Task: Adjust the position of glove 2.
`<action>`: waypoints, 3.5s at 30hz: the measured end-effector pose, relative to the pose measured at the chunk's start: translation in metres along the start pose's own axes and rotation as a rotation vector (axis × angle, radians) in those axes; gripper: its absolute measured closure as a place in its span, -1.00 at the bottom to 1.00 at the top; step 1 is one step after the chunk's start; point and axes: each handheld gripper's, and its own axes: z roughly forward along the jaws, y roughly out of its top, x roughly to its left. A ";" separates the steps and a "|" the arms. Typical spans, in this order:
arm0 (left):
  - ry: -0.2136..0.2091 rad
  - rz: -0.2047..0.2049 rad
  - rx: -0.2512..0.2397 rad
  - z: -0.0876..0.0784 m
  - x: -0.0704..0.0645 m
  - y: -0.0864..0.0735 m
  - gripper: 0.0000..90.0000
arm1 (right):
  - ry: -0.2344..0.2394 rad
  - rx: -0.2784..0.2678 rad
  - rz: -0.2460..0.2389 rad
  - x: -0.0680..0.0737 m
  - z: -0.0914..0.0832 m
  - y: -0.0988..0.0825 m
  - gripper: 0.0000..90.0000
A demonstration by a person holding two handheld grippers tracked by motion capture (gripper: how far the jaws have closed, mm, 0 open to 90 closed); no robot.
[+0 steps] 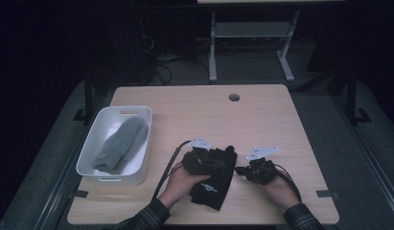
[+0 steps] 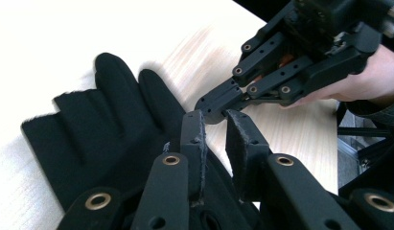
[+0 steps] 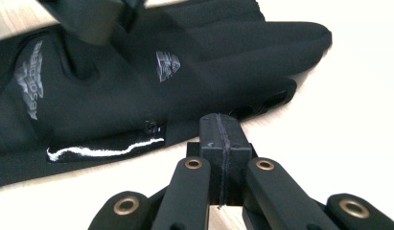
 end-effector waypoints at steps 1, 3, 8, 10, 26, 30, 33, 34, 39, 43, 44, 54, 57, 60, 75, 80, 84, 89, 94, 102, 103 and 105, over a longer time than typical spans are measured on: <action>0.007 0.010 -0.002 -0.002 -0.001 0.000 0.74 | 0.006 0.001 0.004 0.000 -0.001 0.000 1.00; 0.030 0.024 0.003 -0.006 -0.001 -0.001 0.85 | 0.004 0.000 -0.001 -0.001 -0.001 -0.001 0.98; 0.098 0.057 0.028 -0.018 0.002 -0.007 0.98 | 0.028 0.013 -0.012 0.002 -0.001 -0.003 0.98; 0.102 0.064 0.042 -0.021 0.002 -0.011 0.98 | 0.044 0.017 -0.022 0.006 0.000 -0.004 0.99; 0.071 0.066 0.137 -0.020 -0.006 -0.039 0.98 | 0.125 0.045 -0.080 0.031 0.011 -0.001 0.99; 0.095 0.081 0.166 -0.018 -0.001 -0.041 0.98 | 0.135 0.044 -0.097 0.034 0.012 0.000 0.99; 0.112 0.087 0.185 -0.017 0.003 -0.041 0.99 | 0.138 0.040 -0.098 0.034 0.011 0.000 0.99; 0.119 0.092 0.188 -0.017 0.004 -0.041 0.99 | 0.132 0.033 -0.094 0.033 0.010 0.000 0.99; 0.150 0.098 0.214 -0.018 0.013 -0.041 0.99 | 0.101 0.017 -0.078 0.026 0.003 -0.002 0.91; 0.164 0.102 0.218 -0.020 0.015 -0.039 0.99 | 0.073 0.011 -0.059 0.020 -0.004 -0.004 0.88; 0.162 0.104 0.218 -0.021 0.014 -0.039 0.99 | 0.069 0.005 -0.057 0.017 -0.006 -0.006 0.88; 0.026 0.135 0.196 -0.011 -0.026 -0.037 0.99 | 0.024 0.008 -0.030 0.004 -0.012 -0.011 0.69; 0.041 0.151 0.251 -0.003 -0.027 -0.043 0.99 | -0.007 -0.001 -0.009 -0.002 -0.014 -0.012 0.36; 0.058 0.159 0.266 -0.005 -0.025 -0.043 0.99 | -0.050 -0.009 0.011 -0.007 -0.015 -0.015 0.06; 0.176 0.133 0.290 -0.038 0.007 -0.046 0.99 | -0.147 -0.005 0.064 -0.031 -0.015 -0.024 -0.35; 0.156 0.134 0.248 -0.041 0.008 -0.035 0.78 | -0.180 -0.011 0.042 -0.034 -0.014 -0.026 -0.46; 0.170 0.171 0.235 -0.040 0.011 -0.025 0.40 | -0.184 -0.020 0.041 -0.035 -0.013 -0.028 -0.56; 0.202 0.185 0.225 -0.035 0.022 -0.015 -0.03 | -0.182 -0.047 0.039 -0.038 -0.011 -0.031 -0.67; 0.226 0.162 0.217 -0.027 0.036 -0.008 -0.40 | -0.184 -0.047 0.041 -0.038 -0.011 -0.030 -0.68; 0.219 0.157 0.271 -0.009 0.046 -0.013 -0.65 | -0.184 -0.047 0.040 -0.038 -0.011 -0.030 -0.68; 0.212 0.173 0.295 -0.008 0.047 -0.013 -0.66 | -0.184 -0.047 0.040 -0.038 -0.011 -0.030 -0.68; 0.209 0.172 0.301 -0.005 0.047 -0.015 -0.66 | -0.184 -0.047 0.041 -0.038 -0.011 -0.030 -0.68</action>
